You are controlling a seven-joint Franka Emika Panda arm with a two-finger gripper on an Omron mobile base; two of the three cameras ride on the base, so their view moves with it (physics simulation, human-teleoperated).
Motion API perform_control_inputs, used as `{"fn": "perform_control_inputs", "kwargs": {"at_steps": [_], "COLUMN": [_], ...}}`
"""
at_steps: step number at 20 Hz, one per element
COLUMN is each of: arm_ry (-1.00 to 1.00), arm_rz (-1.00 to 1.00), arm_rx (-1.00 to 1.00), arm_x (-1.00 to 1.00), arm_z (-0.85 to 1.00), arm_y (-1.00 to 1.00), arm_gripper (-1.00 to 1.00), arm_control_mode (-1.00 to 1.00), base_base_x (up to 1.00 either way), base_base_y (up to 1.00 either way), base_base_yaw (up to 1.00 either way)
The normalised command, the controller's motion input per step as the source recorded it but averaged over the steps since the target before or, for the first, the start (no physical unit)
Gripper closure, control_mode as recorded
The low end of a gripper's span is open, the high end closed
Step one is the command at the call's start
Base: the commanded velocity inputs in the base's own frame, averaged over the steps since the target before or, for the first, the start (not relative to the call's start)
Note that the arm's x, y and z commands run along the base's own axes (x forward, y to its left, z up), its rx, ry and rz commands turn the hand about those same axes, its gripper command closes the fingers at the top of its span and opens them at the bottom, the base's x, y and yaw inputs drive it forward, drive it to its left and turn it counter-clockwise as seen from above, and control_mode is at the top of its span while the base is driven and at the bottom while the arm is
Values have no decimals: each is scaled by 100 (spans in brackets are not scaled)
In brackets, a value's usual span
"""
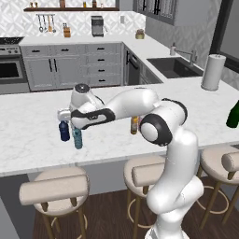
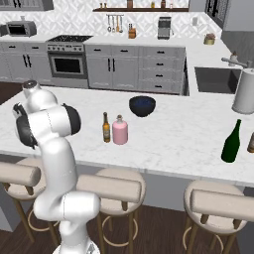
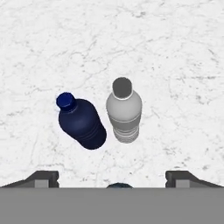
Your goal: Move the plastic bottles in the middle to the plastics group, and the glass bottles in the middle to the glass group.
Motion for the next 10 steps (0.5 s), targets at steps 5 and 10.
{"fn": "perform_control_inputs", "kwargs": {"at_steps": [5,10], "arm_ry": [-1,1], "arm_rz": [-1,-8], "arm_rx": [3,0], "arm_x": [-13,-28], "arm_z": [52,15], "arm_y": [-50,-81], "arm_gripper": [-100,-100], "arm_control_mode": [-100,-100], "base_base_x": [0,0], "base_base_y": [0,0], "base_base_yaw": [0,0]}}
